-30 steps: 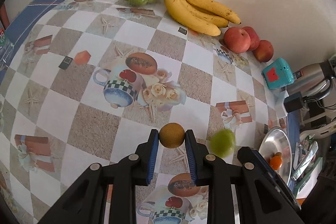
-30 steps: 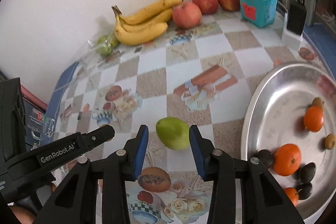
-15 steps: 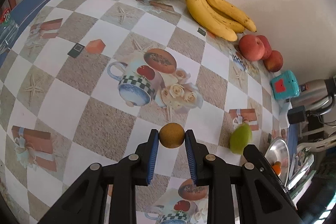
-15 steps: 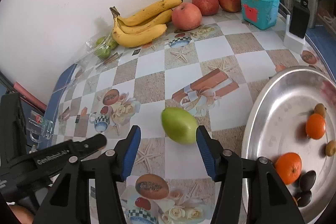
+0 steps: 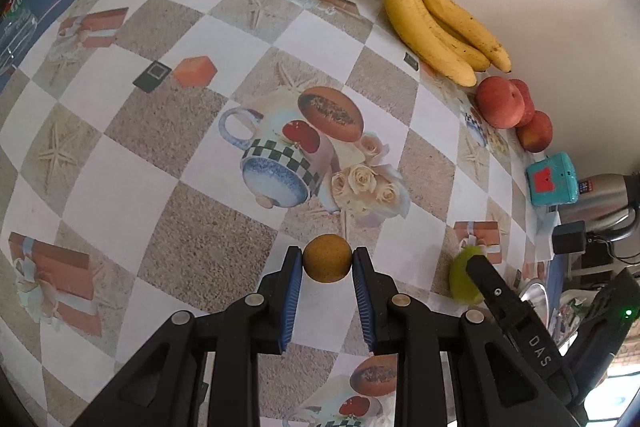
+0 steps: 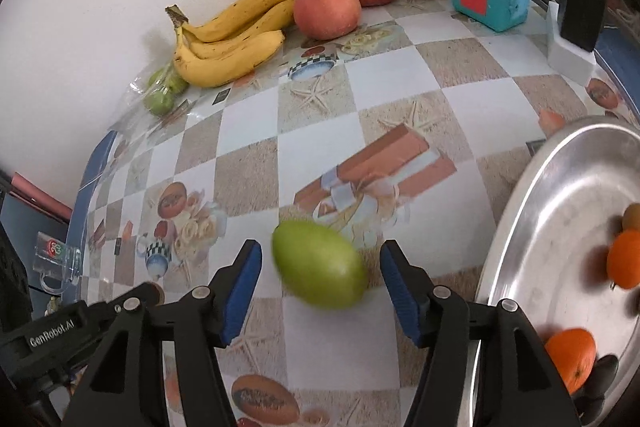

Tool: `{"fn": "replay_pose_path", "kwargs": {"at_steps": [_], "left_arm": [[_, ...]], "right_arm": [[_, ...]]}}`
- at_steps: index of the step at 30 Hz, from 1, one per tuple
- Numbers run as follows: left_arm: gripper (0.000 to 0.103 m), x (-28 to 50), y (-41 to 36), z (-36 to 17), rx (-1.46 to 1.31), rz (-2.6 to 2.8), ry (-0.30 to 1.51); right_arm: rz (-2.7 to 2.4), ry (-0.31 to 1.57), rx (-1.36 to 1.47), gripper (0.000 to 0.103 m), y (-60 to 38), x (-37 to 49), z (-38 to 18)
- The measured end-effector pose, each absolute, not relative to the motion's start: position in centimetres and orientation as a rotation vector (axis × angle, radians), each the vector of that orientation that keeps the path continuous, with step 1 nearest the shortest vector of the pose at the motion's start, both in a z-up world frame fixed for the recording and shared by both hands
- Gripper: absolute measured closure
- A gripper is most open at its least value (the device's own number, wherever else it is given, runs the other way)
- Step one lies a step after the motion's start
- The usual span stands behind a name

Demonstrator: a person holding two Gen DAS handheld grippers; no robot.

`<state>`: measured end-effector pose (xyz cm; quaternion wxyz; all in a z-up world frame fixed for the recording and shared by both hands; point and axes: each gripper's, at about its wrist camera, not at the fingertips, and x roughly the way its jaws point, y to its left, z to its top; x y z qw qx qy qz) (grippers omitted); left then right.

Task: Organize fruits
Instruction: 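Carry the green pear and the small kiwi over the steel bowl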

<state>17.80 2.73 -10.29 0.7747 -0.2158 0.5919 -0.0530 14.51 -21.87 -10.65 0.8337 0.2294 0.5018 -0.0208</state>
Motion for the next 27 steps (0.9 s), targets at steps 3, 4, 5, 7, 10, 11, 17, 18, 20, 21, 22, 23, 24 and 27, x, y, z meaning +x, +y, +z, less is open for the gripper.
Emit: {"fn": "replay_pose_path", "kwargs": {"at_steps": [3, 4, 5, 7, 10, 11, 17, 18, 20, 21, 22, 23, 24, 27], "left_arm": [[0.075, 17.9, 2.4, -10.5, -0.463, -0.119, 1.289], [0.075, 17.9, 2.3, -10.6, -0.461, -0.122, 1.290], [0.075, 17.9, 2.2, -10.5, -0.458, -0.124, 1.290], [0.075, 17.9, 2.2, -10.5, -0.455, -0.125, 1.287], [0.075, 17.9, 2.3, -10.5, -0.460, -0.123, 1.286], [0.075, 17.9, 2.3, -10.5, -0.461, -0.123, 1.286], [0.075, 17.6, 2.3, -10.0, -0.474, -0.141, 1.284], [0.075, 17.5, 2.3, -9.9, -0.473, -0.147, 1.283], [0.075, 17.2, 2.2, -9.5, -0.469, -0.154, 1.280], [0.075, 17.1, 2.1, -9.4, -0.468, -0.156, 1.280], [0.075, 16.9, 2.0, -9.2, -0.464, -0.158, 1.278], [0.075, 16.8, 2.0, -9.0, -0.460, -0.158, 1.278], [0.075, 16.6, 1.9, -8.8, -0.457, -0.159, 1.276], [0.075, 16.0, 1.8, -8.1, -0.449, -0.163, 1.268]], "right_arm": [[-0.053, 1.071, 0.462, 0.040, -21.7, 14.8, -10.7], [-0.054, 1.069, 0.453, 0.040, -21.5, 14.9, -10.7], [-0.053, 1.069, 0.446, 0.041, -21.4, 15.0, -10.6], [-0.021, 1.065, 0.452, 0.052, -21.2, 15.2, -10.6], [-0.016, 1.076, 0.456, 0.058, -20.9, 15.4, -10.5], [-0.016, 1.076, 0.441, 0.059, -20.7, 15.4, -10.4], [0.014, 1.052, 0.461, 0.059, -20.2, 14.4, -9.6], [0.019, 1.049, 0.459, 0.059, -20.0, 14.3, -9.4], [0.026, 1.034, 0.447, 0.059, -19.7, 13.7, -8.6], [0.027, 1.028, 0.444, 0.059, -19.5, 13.4, -8.3], [0.029, 1.023, 0.444, 0.059, -19.4, 13.1, -7.9], [0.032, 1.019, 0.446, 0.059, -19.3, 12.7, -7.6], [0.032, 1.015, 0.447, 0.059, -19.3, 12.4, -7.3], [0.031, 1.005, 0.441, 0.059, -19.1, 11.3, -6.4]]}}
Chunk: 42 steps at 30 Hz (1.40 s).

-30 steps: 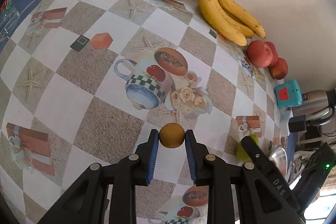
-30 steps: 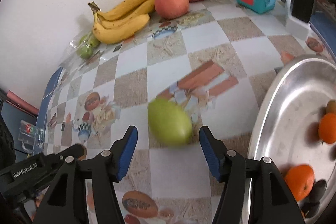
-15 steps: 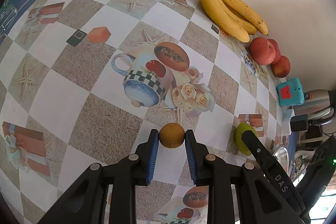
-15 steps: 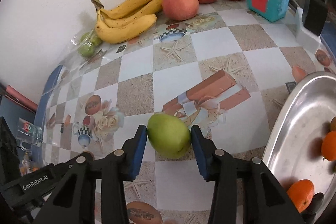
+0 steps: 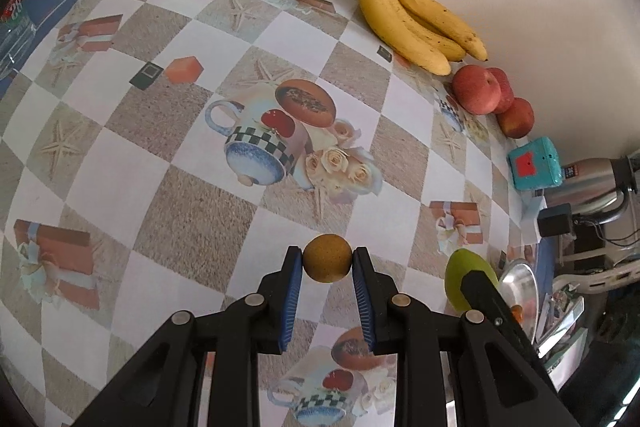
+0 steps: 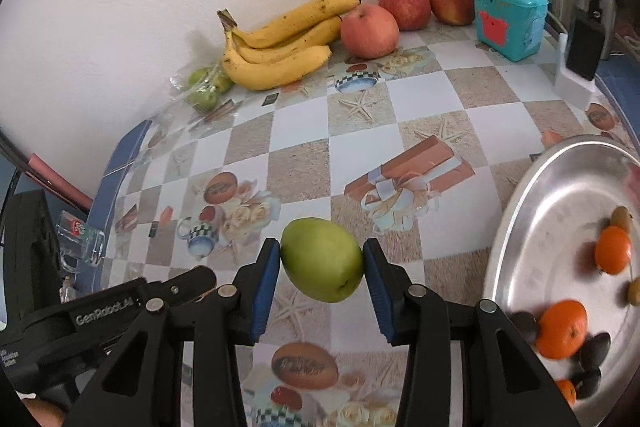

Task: Organize fruits
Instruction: 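Carry the green pear and the small kiwi over the steel bowl, then open the left tool to drop the kiwi while the right tool releases the pear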

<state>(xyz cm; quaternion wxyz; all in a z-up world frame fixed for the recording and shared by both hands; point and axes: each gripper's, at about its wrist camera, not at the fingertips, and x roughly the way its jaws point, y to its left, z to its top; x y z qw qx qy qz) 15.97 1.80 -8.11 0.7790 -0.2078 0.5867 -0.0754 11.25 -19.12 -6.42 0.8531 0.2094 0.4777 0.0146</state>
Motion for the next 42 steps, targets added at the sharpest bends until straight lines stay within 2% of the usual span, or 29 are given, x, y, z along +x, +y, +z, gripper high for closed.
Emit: {"fn": "replay_pose_path", "kwargs": {"at_steps": [14, 31, 42], "left_arm": [[0.075, 13.2, -0.9, -5.8, -0.414, -0.223, 1.264], [0.075, 9.5, -12.0, -4.9, -0.213, -0.450, 1.289], [0.075, 6.0, -17.8, -6.3, -0.060, -0.561, 1.300]], "right_arm": [[-0.015, 0.981, 0.421, 0.059, -20.4, 6.9, -4.3], [-0.291, 0.953, 0.488, 0.059, -30.5, 3.5, -4.1], [-0.364, 0.959, 0.593, 0.059, -35.1, 1.4, -4.9]]}}
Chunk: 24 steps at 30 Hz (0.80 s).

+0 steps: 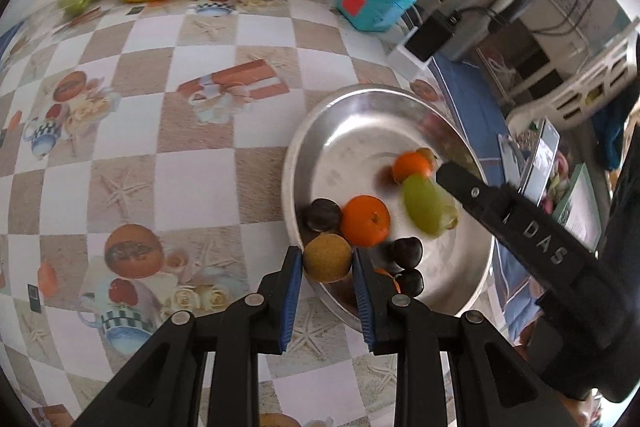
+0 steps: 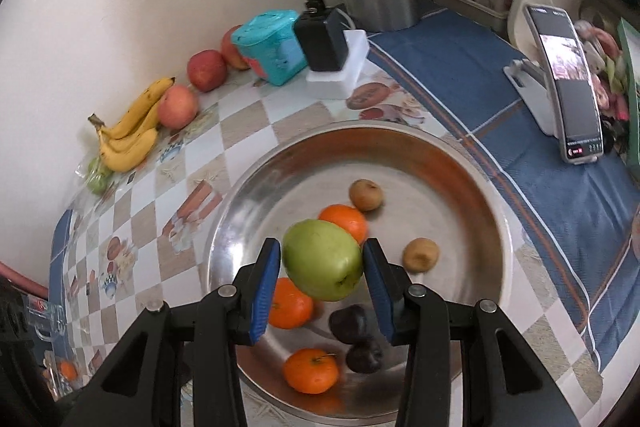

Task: Organize fruits
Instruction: 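Open the left tool to drop the kiwi while the right tool releases the pear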

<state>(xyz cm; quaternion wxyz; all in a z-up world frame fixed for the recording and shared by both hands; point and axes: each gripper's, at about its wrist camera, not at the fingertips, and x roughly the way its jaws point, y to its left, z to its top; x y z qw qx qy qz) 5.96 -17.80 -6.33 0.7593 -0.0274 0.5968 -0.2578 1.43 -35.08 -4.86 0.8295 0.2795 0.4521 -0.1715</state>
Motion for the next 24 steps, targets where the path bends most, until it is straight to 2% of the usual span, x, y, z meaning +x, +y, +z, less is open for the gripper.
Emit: {"fn": "replay_pose_path", "kwargs": {"at_steps": [19, 23, 24], "left_arm": [[0.074, 5.6, -19.4, -8.1, 0.004, -0.573, 1.316], [0.061, 5.7, -19.2, -7.9, 0.001, -0.571, 1.321], [0.061, 5.7, -19.1, -7.9, 0.000, -0.570, 1.321]], "right_arm": [[-0.364, 1.009, 0.589, 0.059, -35.1, 1.9, -5.9], [-0.360, 1.015, 0.584, 0.059, -34.9, 2.0, -5.9], [-0.360, 1.016, 0.583, 0.059, -34.9, 2.0, -6.0]]}}
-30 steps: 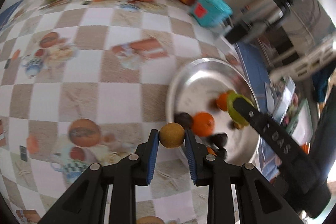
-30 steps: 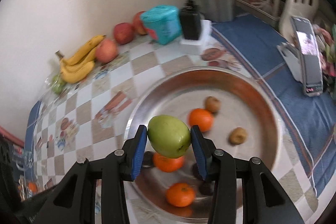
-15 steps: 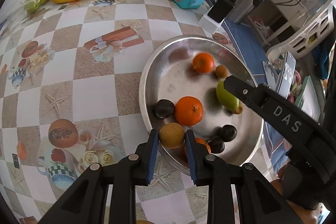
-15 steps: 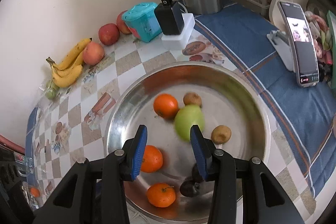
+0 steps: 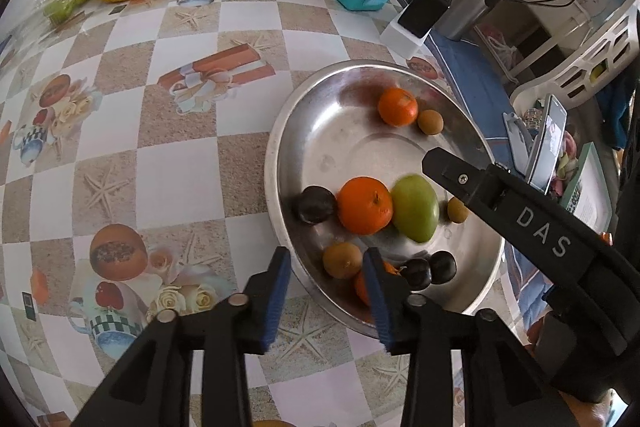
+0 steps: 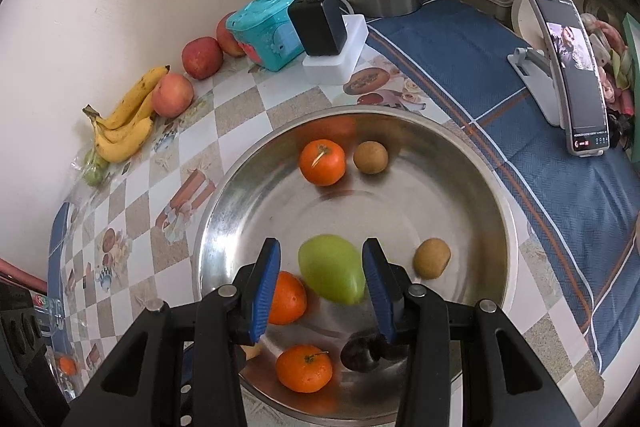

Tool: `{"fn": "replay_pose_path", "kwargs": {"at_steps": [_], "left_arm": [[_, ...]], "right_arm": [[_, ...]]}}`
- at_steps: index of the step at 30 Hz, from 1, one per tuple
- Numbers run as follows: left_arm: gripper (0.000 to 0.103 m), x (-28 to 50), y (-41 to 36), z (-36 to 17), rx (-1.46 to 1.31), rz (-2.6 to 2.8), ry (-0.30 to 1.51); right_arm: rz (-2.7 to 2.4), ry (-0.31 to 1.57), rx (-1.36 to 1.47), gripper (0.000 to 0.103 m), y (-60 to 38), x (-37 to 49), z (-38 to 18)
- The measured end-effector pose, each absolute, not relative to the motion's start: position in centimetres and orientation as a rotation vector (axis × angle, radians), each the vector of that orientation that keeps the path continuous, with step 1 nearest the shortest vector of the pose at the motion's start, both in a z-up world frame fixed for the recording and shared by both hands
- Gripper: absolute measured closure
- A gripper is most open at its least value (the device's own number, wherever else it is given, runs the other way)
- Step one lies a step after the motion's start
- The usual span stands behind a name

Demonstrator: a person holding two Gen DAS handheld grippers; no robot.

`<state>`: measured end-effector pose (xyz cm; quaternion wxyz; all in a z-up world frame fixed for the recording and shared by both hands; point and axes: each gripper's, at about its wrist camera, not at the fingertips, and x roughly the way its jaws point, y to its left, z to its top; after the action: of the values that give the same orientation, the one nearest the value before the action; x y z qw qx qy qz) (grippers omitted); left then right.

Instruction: Organize fruits

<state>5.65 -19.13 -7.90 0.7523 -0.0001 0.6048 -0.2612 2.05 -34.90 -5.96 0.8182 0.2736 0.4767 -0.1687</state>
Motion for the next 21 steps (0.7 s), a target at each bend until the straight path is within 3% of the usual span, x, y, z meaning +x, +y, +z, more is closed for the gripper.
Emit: {"fn": "replay_pose_path", "kwargs": {"at_steps": [7, 11, 21], "left_arm": [[0.061, 6.7, -16.6, -7.8, -0.048, -0.483, 1.337], [0.033, 8.1, -14.1, -8.0, -0.049, -0.327, 1.325], [0.003, 10.4, -7.4, -10.1, 0.037, 0.021, 1.302]], "right_arm": [[-0.361, 1.020, 0.573, 0.059, -34.6, 1.9, -5.8], [-0.349, 1.031, 0.554, 0.059, -33.8, 2.0, -5.8], [-0.314, 1.066, 0.413, 0.034, -30.3, 2.6, -5.7]]}}
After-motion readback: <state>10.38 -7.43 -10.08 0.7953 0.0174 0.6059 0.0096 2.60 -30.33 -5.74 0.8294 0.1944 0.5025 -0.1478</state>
